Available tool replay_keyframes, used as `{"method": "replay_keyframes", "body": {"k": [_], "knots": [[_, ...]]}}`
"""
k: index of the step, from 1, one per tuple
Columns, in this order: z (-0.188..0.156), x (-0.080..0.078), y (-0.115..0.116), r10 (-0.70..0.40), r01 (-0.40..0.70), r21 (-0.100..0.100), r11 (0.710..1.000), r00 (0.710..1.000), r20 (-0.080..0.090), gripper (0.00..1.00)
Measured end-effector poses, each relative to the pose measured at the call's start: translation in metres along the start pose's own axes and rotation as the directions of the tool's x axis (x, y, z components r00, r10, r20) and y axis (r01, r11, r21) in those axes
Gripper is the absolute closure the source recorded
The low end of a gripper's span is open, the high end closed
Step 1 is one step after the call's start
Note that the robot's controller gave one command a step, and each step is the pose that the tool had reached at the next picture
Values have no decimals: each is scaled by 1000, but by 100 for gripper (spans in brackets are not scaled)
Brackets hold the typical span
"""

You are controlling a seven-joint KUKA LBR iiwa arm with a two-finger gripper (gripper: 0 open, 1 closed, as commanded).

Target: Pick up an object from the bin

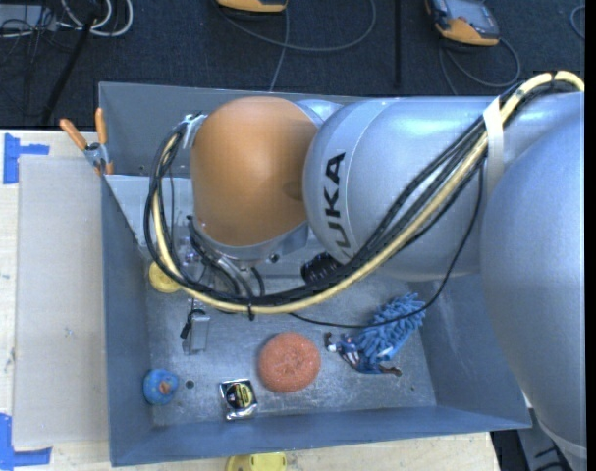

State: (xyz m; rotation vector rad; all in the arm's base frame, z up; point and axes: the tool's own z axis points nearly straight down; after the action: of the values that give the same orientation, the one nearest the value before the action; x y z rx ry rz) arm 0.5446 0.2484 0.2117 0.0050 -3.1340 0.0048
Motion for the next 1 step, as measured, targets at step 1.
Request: {"method": "replay_keyframes", "body": {"k": [1], "knots": [[-5, -2, -1, 5, -5, -3, 1000, 1000, 7, 0]]}}
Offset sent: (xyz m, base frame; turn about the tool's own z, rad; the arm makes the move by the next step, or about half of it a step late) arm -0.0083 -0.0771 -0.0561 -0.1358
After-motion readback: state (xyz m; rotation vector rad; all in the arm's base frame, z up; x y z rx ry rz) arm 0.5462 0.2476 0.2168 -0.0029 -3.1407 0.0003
